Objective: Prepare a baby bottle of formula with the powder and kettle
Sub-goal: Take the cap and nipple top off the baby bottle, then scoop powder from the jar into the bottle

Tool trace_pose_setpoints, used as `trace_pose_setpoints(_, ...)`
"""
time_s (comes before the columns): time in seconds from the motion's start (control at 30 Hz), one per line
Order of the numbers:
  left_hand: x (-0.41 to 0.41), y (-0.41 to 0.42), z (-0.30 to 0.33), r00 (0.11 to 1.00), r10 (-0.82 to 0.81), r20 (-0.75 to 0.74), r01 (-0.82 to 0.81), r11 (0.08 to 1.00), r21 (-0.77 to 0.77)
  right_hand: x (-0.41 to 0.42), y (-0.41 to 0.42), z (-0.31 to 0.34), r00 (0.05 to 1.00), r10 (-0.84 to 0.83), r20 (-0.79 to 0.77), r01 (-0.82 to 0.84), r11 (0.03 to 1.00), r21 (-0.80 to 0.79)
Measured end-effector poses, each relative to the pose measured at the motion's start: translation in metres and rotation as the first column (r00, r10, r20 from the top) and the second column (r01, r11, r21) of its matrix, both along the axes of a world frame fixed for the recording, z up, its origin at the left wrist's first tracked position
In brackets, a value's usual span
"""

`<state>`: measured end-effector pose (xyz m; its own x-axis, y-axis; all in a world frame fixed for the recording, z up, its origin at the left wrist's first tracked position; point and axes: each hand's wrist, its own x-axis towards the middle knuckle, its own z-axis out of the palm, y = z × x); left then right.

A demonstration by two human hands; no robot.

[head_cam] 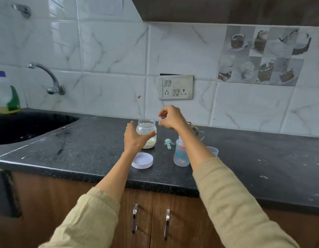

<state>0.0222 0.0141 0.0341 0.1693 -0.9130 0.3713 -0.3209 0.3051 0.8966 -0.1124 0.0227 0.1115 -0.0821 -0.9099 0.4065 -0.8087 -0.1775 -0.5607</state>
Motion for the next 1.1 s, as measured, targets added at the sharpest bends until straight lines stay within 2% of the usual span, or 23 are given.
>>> trace_pose_setpoints(0.1, 0.003, -0.012, -0.006, 0.999, -0.016, 0.028, 0.014, 0.998, 0.065, 0.017, -0.006, -0.019, 0.976, -0.188, -0.111, 0.192, 0.981, 0.028)
trace_pose_setpoints(0.37, -0.003, -0.041, -0.027, 0.998, -0.030, 0.052, 0.023, 0.992, 0.127, 0.021, -0.030, -0.074, 0.942, -0.265, -0.207, 0.305, 0.932, 0.196)
trace_pose_setpoints(0.53, -0.004, -0.062, -0.036, 0.998, -0.038, 0.046, 0.030, 0.983, 0.183, 0.015, -0.043, -0.094, 0.885, -0.332, -0.327, 0.410, 0.888, 0.208)
trace_pose_setpoints(0.73, -0.005, -0.072, -0.036, 0.998, -0.040, 0.053, 0.029, 0.980, 0.195, 0.016, -0.054, -0.098, 0.842, -0.372, -0.392, 0.468, 0.865, 0.184)
trace_pose_setpoints(1.1, -0.008, -0.076, -0.033, 0.993, -0.044, 0.113, 0.022, 0.980, 0.196, 0.024, -0.057, -0.079, 0.825, -0.373, -0.425, 0.455, 0.884, 0.107)
